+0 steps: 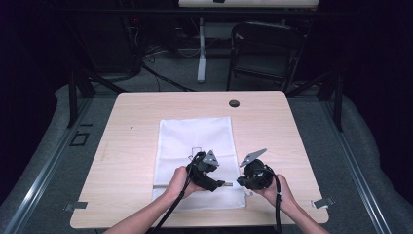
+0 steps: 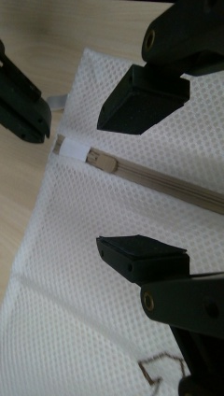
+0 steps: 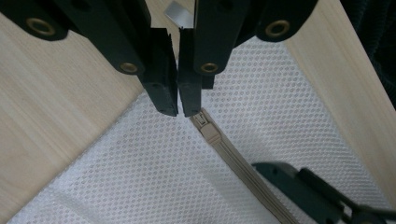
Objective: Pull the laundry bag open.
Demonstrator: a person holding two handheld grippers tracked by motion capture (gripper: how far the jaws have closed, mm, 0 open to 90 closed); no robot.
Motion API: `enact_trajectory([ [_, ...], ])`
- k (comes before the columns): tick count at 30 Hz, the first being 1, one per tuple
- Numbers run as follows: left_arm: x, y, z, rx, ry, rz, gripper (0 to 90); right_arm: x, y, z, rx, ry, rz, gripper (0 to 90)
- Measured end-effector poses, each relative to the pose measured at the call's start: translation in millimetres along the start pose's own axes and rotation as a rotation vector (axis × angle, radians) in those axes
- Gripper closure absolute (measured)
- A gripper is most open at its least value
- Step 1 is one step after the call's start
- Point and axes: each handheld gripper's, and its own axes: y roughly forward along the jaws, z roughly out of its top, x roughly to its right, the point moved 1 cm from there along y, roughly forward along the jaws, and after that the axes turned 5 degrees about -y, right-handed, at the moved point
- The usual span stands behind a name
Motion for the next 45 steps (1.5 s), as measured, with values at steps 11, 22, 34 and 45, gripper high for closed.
enact_trajectory([
  [11, 12.5, 25.5, 4.5, -0.049, 0.077, -0.056, 65.2, 0.1, 13.9, 0.5, -0.031, 0.003, -0.004, 90.0],
  [22, 14.6, 39.3, 4.7, -0.07, 0.075, -0.04, 73.6, 1.7, 22.2, -1.7, -0.064, 0.006, 0.005, 90.0],
  [34, 13.3, 40.4, 5.1, -0.076, 0.105, -0.045, 81.4, 0.7, 27.9, -4.9, -0.055, 0.017, -0.004, 90.0],
  [45, 11.7, 38.7, 5.4, -0.085, 0.115, -0.048, 81.6, 3.2, 27.1, -4.7, -0.076, 0.034, 0.002, 90.0],
])
